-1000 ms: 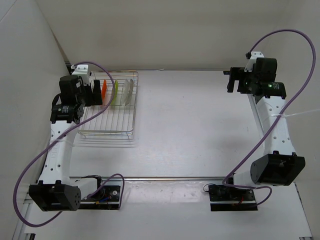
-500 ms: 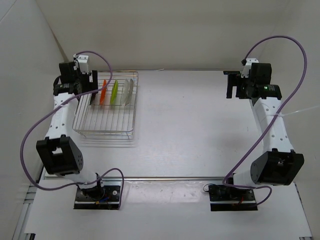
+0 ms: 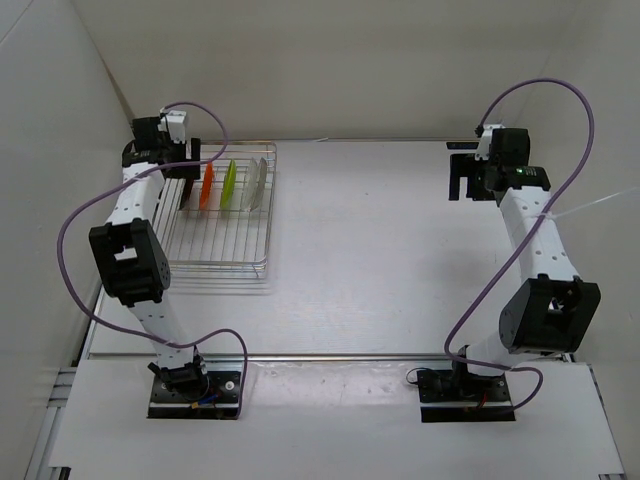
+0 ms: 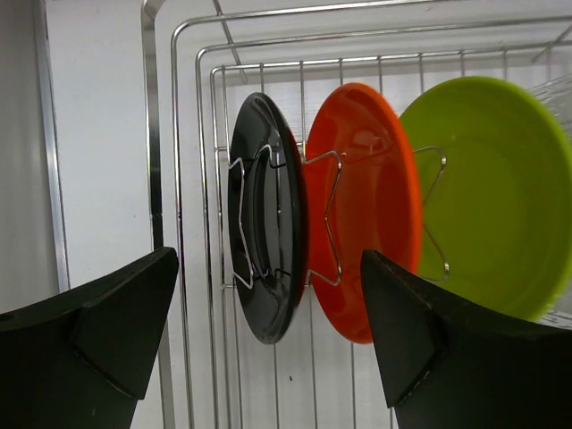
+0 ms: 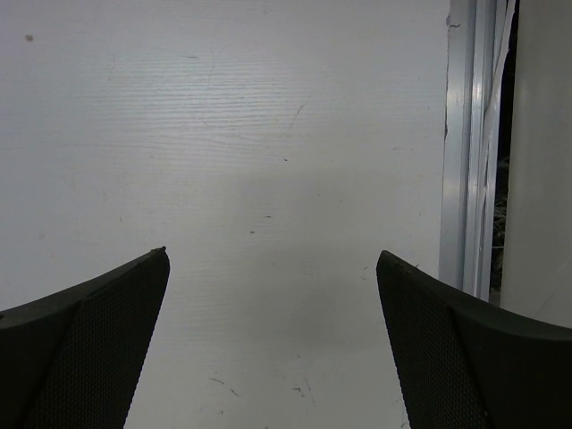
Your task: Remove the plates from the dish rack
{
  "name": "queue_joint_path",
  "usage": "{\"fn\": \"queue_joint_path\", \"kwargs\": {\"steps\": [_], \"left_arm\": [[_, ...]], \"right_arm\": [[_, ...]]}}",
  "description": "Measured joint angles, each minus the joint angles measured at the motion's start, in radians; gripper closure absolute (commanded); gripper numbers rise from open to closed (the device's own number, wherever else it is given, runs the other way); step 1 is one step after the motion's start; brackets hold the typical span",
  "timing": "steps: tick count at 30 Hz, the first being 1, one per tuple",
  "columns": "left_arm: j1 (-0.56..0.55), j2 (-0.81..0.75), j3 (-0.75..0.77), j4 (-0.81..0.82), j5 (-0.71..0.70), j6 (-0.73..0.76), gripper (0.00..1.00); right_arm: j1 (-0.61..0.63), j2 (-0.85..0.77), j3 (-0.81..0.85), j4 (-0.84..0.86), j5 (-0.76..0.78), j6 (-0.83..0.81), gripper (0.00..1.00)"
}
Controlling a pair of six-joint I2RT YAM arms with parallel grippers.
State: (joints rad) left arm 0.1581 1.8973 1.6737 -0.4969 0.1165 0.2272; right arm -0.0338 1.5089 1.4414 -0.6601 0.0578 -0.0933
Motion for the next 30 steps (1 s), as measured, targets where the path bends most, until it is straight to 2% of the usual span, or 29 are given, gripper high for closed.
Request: {"fn": "queue_joint_path", "kwargs": {"steps": [2,3,5,8,9,10,14,18,19,20,28,30], "left_arm": [[0.004,0.032,0.010,0.002,0.000,0.003,0.08],[0.005,0.043,0.011,0.004,-0.001,0.004,0.15],[0.008,0.058,0.011,0.004,-0.004,0.006,0.19],[0.010,0.062,0.011,0.005,-0.006,0.009,0.38],[0.010,0.062,0.011,0.006,-0.006,0.007,0.47],[0.010,0.062,0.011,0.008,-0.004,0.009,0.50],[0.010,0.063,0.011,0.004,-0.006,0.011,0.50],[0.010,0.065,0.013,0.000,-0.005,0.011,0.56],[0.010,0.069,0.019,-0.005,-0.005,0.011,0.63],[0.010,0.074,0.027,-0.010,-0.005,0.008,0.66],[0.005,0.090,0.037,-0.026,0.009,0.007,0.79],[-0.003,0.093,0.037,-0.033,0.015,0.008,0.89]], "right_arm": [[0.003,0.005,0.000,0.005,0.000,0.000,0.00],[0.003,0.007,0.000,0.005,0.000,0.000,0.00],[0.007,0.009,0.000,0.005,0.001,0.000,0.00],[0.012,0.014,0.000,0.006,0.003,0.000,0.00],[0.013,0.016,0.000,0.008,0.003,0.000,0.00],[0.015,0.018,0.000,0.008,0.003,0.000,0.00],[0.016,0.019,0.000,0.011,0.004,0.000,0.00],[0.016,0.019,0.000,0.012,0.004,0.000,0.00],[0.016,0.019,0.000,0.012,0.004,0.000,0.00],[0.016,0.019,0.000,0.012,0.004,0.000,0.00],[0.016,0.019,0.000,0.012,0.015,0.000,0.00],[0.016,0.019,0.000,0.012,0.019,0.000,0.00]]}}
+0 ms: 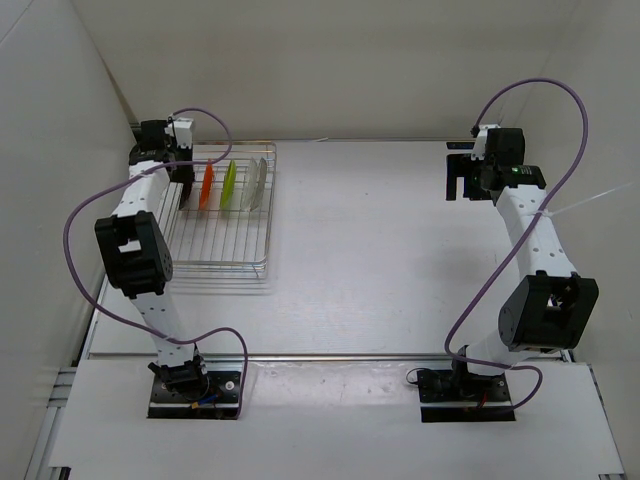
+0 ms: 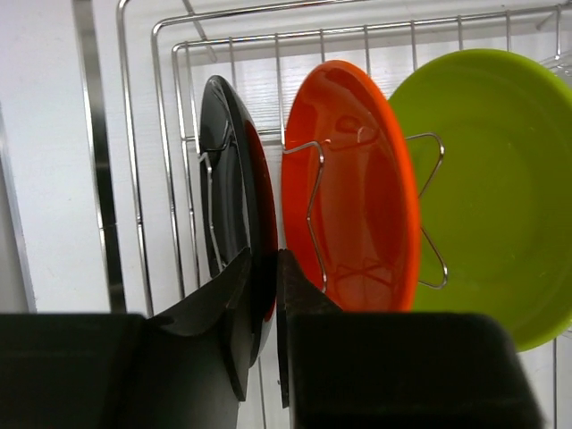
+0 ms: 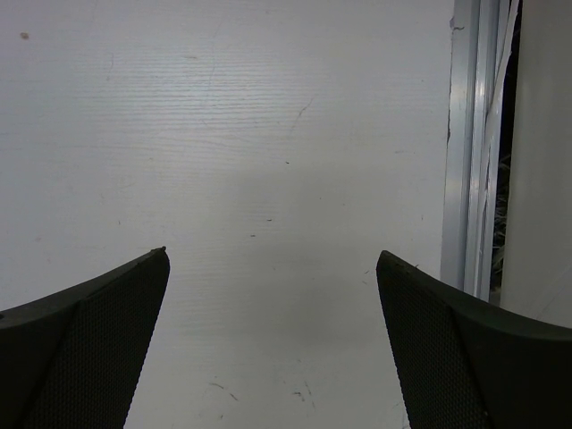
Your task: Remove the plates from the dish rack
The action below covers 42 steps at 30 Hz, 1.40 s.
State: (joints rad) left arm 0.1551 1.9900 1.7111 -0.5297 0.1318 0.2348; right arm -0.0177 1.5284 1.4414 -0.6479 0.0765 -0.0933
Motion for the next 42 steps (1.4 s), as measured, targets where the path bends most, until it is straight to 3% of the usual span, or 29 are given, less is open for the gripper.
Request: {"fn": "queue_joint_path", "kwargs": {"steps": [18,32,37,42], "left_arm": [[-0.013,-0.017,0.071,-0.100,0.016,-0.044,0.89],[-0.074,-0.311,0.174,-0.196,0.029,0.015,0.89],[-0.245,-0.449,0.112,-0.195,-0.080,0.142,0.89],[-0.618,-0.535,-0.061,-0.165,-0.346,0.326,0.89]], "right_arm": [[0.007,0.000,0.000,0.000,0.019,0.000,0.00],[0.007,-0.006,0.005,-0.021,-0.010,0.000,0.00],[0.007,-0.049,0.046,-0.081,-0.142,-0.016,0.00],[0.008,-0.140,0.101,-0.138,-0.319,-0.031,0.10]]}}
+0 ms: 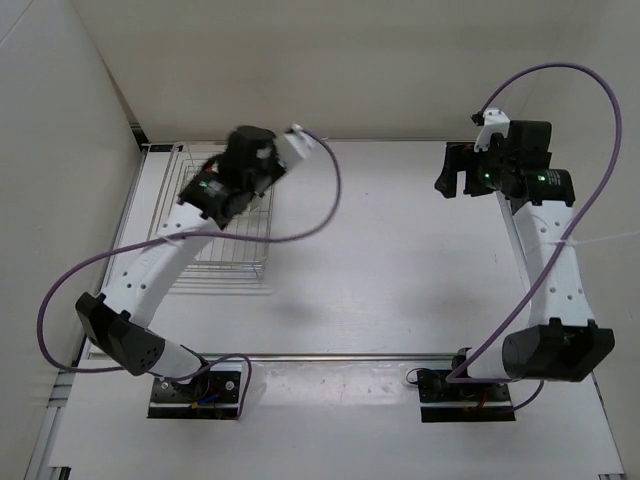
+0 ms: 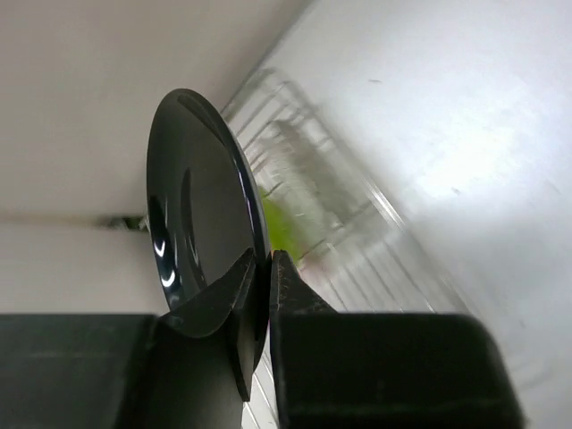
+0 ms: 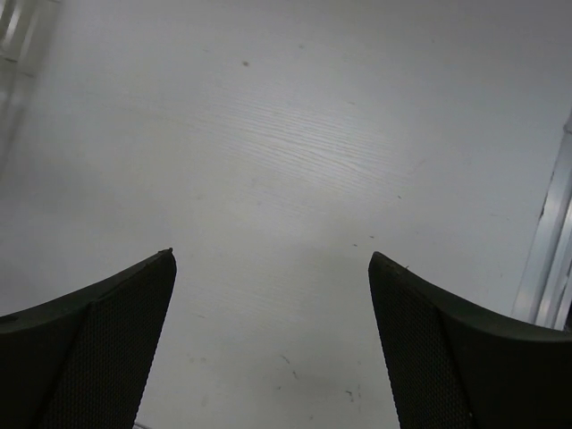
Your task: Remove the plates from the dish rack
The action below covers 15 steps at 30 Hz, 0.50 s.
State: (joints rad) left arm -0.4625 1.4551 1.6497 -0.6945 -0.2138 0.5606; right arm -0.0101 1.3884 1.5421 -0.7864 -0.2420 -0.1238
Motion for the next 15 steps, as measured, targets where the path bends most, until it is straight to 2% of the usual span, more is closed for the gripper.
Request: {"fn": "queue_joint_path", "kwargs": {"steps": [3,6,11,15], "left_arm": [[-0.205,0.005,-0.060,-0.006,-0.138,0.091,0.89],[-0.356,0.004,-0.107,0.021,-0.298,0.198,0.89],[-0.537,-0.024,-0.282,0.154,-0.497,0.435,0.89],[-0.679,-0.024,-0.338,0.216,-0.563,0.587,0.89]], "right_arm": [[0.000,-0.062,0.018,-0.021,-0.093,-0.007,0.13],[0.000,-0.116,0.031,-0.038,-0.180,-0.011,0.16],[0.000,-0.128,0.129,-0.075,-0.288,0.009,0.16],[0.000,-0.127,0.180,-0.079,-0.362,0.032,0.16]]}}
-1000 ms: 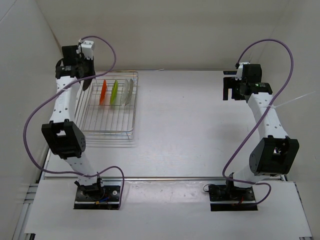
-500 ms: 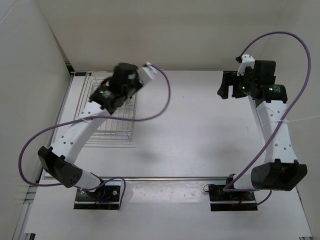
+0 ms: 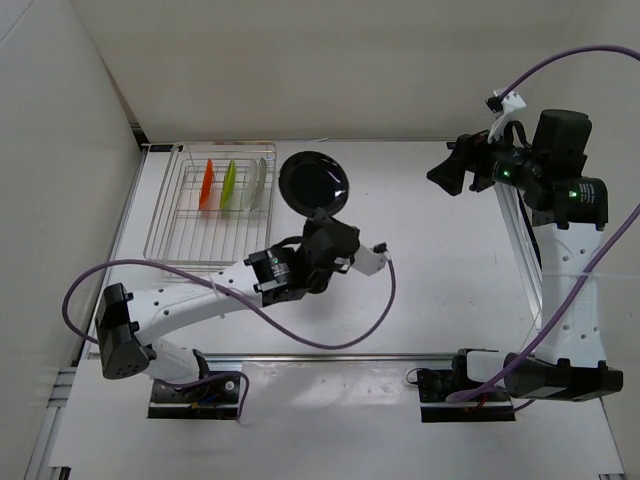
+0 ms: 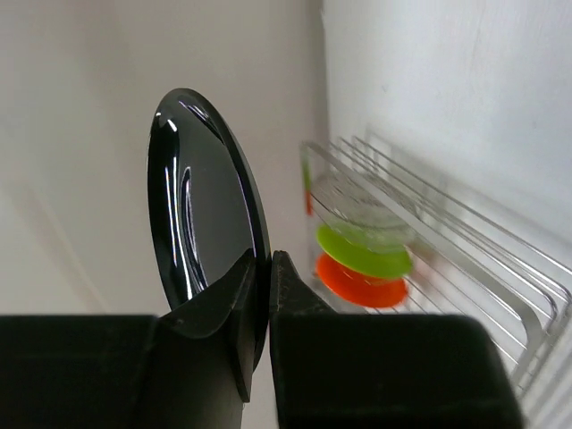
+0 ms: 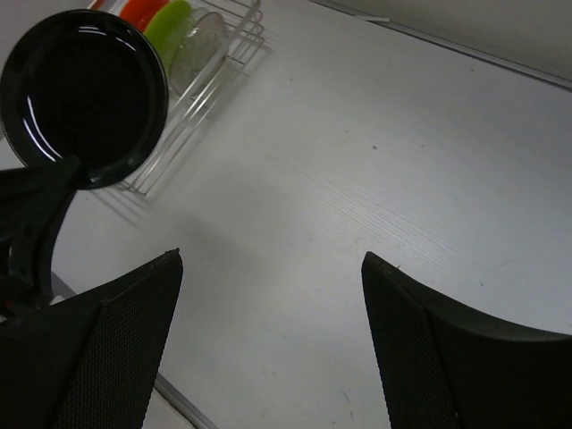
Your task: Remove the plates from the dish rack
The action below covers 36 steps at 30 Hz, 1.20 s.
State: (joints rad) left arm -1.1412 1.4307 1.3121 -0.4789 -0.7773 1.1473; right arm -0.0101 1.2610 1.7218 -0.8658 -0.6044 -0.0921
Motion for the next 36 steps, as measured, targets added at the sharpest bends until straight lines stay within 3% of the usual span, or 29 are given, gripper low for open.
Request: {"fn": "queue_joint_path", "kwargs": {"steps": [6,11,24,36], "left_arm": [[-0.179,-0.059,-0.108,0.190,-0.040,0.171,0.89],[-0.263,-0.084,-0.176,0.250,-0.046,0.245,0.89],[-0.291,-0.019,-0.111,0.318,-0.048,0.297,0.89],[-0.293,0.032,-0.053,0.342,-0.046,0.306,0.89]], "right_arm": [[0.000,0.020,0.039,-0.017,-0.129,0.018,0.15],[0.001,0.064,0.078,-0.016,-0.222,0.029,0.18],[0.117,0.122,0.063,-0.026,-0.304,0.003,0.20],[0.155,0.154,0.008,-0.033,-0.272,-0.022,0.33]]}}
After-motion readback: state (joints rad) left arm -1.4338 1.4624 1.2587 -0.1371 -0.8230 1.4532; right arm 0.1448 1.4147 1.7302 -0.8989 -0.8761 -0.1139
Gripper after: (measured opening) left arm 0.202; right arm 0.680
